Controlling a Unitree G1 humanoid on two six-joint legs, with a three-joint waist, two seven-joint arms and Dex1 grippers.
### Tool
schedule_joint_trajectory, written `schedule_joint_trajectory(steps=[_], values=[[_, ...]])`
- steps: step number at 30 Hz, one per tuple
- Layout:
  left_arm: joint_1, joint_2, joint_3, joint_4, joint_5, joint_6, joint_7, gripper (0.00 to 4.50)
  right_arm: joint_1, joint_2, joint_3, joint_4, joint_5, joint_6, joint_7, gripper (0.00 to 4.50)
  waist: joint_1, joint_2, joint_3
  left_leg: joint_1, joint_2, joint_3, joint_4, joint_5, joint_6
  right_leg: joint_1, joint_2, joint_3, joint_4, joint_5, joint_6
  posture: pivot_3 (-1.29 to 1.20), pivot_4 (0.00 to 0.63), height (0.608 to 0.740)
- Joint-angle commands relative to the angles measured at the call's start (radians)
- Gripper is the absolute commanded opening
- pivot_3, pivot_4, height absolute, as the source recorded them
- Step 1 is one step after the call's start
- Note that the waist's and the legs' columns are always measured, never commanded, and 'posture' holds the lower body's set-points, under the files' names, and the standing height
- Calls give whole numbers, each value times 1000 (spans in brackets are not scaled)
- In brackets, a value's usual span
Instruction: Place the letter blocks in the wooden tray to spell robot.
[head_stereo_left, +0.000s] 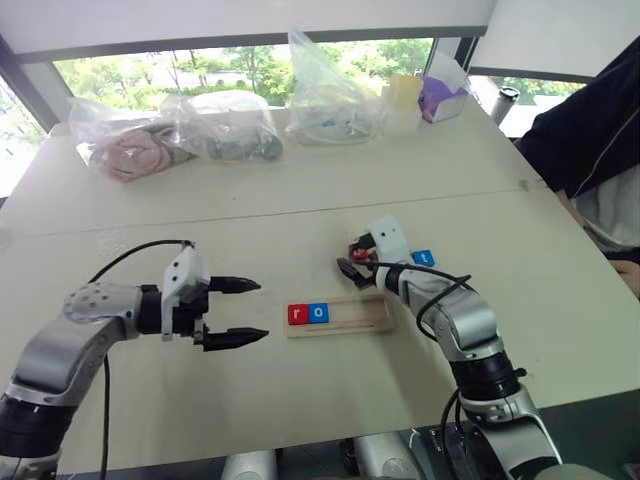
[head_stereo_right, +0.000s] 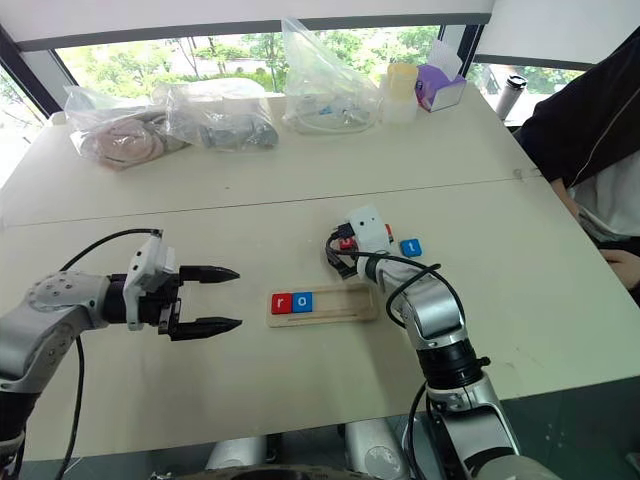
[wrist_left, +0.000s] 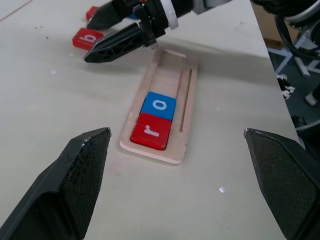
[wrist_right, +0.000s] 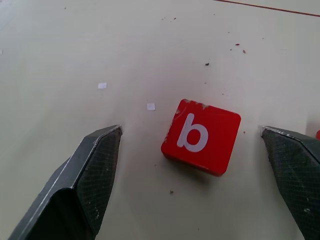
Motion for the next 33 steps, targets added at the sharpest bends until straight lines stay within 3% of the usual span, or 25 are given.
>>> schedule_joint_trajectory(steps=[1, 4, 9, 13, 21, 26, 31, 33], values=[[-24, -5, 21, -42, -26, 10, 13, 4480, -15, 27, -36, 28, 7, 8, -12, 4500, -1, 0, 0, 0, 0, 0, 0, 0, 0, 0, 0, 0, 0, 0, 0, 0, 150, 740], [-34, -16, 8, -47, -20, 13, 25, 4500, -11, 20, -34, 38, -8, 18, -10, 3600, 0, 0, 0, 0, 0, 0, 1, 0, 0, 1, 0, 0, 0, 0, 0, 0, 150, 740], [-48, -33, -11, -27, -8, -1, 21, 4500, 20, 11, -15, -26, -34, 64, -26, 1155, 0, 0, 0, 0, 0, 0, 0, 0, 0, 0, 0, 0, 0, 0, 0, 0, 150, 740], [-55, -43, -42, -32, -11, -1, -5, 4500, 71, -29, -55, -229, -40, 169, -46, 1162, 3, 0, 0, 0, 0, 0, -1, 0, 0, 0, 0, 0, 0, 0, 1, 0, 150, 740], [-116, -83, -117, 5, 4, -17, -59, 4500, 288, -65, -259, -729, -28, 542, -65, 1162, 9, 0, 0, -3, -2, -1, 1, 0, -1, -1, -2, -1, 0, -3, 5, 0, 150, 740], [-150, -108, -152, 45, 30, -39, -85, 4500, 393, -6, -299, -760, -37, 570, -81, 1162, 0, 0, 0, -1, -2, -1, 1, 1, -2, 0, -2, 0, 0, -4, 2, 0, 150, 740], [-170, -118, -165, 65, 44, -49, -94, 4500, 453, 20, -280, -677, -32, 457, -76, 1162, 0, -1, -1, -1, -2, -1, 1, 1, -2, 0, -1, 0, 0, -4, 2, 0, 150, 740], [-169, -117, -164, 65, 47, -52, -96, 4500, 466, 16, -280, -654, -30, 418, -69, 2217, 0, -1, -1, -1, -2, -1, 1, 1, -2, 0, -1, 0, 0, -4, 2, 0, 150, 740]])
